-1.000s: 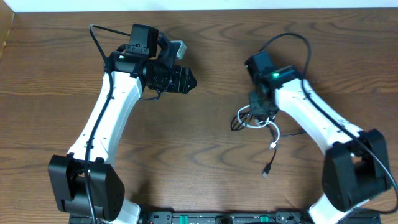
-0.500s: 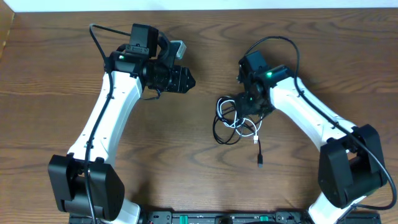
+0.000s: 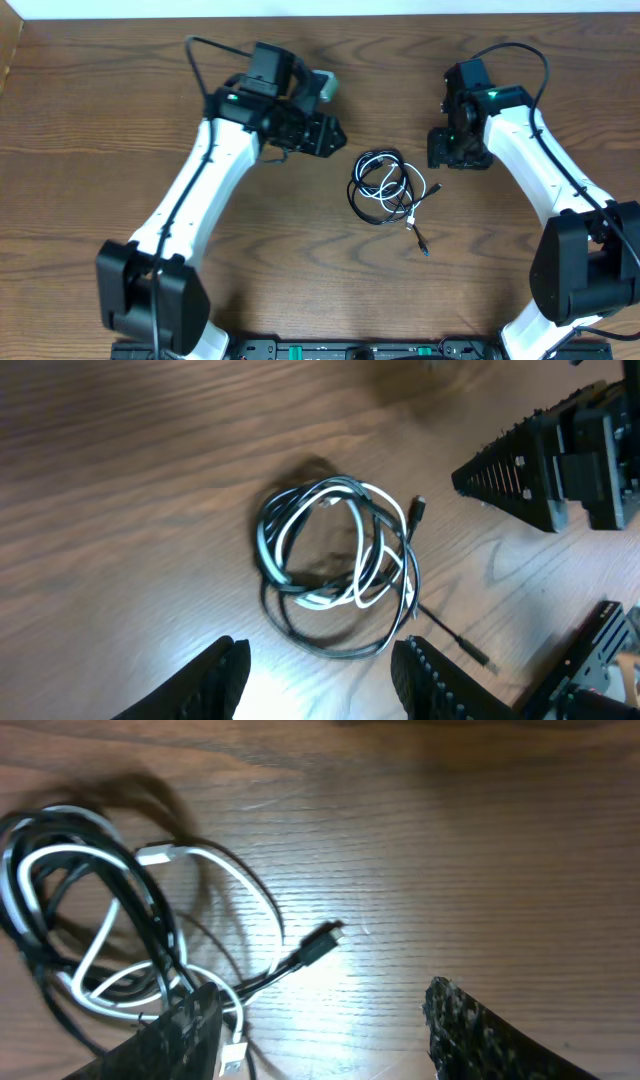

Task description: Untangle cables

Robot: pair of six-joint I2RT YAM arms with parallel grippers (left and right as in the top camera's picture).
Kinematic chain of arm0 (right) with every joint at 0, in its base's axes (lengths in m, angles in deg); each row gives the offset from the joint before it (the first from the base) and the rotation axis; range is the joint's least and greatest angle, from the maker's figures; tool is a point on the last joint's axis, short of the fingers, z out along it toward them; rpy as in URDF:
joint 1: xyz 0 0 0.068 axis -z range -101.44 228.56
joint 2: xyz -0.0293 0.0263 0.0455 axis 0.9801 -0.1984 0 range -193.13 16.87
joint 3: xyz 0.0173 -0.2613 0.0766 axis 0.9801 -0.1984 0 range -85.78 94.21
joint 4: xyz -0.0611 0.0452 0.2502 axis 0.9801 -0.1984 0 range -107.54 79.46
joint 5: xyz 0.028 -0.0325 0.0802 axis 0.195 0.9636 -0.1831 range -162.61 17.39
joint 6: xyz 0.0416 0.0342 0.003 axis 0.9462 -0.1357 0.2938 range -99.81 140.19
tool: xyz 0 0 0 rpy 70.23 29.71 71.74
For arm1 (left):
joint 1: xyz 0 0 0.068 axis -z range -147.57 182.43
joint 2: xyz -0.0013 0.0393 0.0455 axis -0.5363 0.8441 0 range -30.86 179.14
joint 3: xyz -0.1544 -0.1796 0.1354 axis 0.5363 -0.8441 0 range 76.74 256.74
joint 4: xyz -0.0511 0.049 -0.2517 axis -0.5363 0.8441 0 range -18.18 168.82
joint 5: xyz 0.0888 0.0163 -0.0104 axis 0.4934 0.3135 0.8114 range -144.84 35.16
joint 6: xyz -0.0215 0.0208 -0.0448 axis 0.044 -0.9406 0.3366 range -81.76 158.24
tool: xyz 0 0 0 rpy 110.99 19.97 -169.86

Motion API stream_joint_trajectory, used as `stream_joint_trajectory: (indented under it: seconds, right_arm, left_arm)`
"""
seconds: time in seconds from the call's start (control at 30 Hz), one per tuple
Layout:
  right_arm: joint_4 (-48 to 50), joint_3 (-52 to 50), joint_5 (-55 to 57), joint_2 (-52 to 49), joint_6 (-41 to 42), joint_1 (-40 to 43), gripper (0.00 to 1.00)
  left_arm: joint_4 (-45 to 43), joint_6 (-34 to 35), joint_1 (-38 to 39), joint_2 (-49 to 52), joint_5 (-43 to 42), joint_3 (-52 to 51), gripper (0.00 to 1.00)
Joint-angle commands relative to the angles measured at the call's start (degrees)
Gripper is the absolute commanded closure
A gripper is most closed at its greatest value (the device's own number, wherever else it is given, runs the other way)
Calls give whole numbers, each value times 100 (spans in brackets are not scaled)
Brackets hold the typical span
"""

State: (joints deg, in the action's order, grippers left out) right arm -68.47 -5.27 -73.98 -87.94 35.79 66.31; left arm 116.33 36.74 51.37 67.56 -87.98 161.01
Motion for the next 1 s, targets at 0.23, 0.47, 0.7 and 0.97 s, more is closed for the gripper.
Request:
stream_joint_trajectory:
  seconds: [0.23, 0.47, 0.7, 0.97]
  right_arm:
    - [2, 114, -592, 142, -409, 149, 37]
    - [4, 114, -590, 142, -409, 144, 36]
    - [4, 114, -590, 142, -411, 144, 33]
    - [4, 114, -590, 142, -409, 144, 32]
  left_arm:
    - [-876, -35, 299, 1255, -68, 118, 49]
    - [-1751, 181, 354, 1956, 203, 118, 49]
    - [-1917, 129, 568, 2354, 955, 118, 52]
    - [-1906, -28, 793, 2400, 1185, 118, 53]
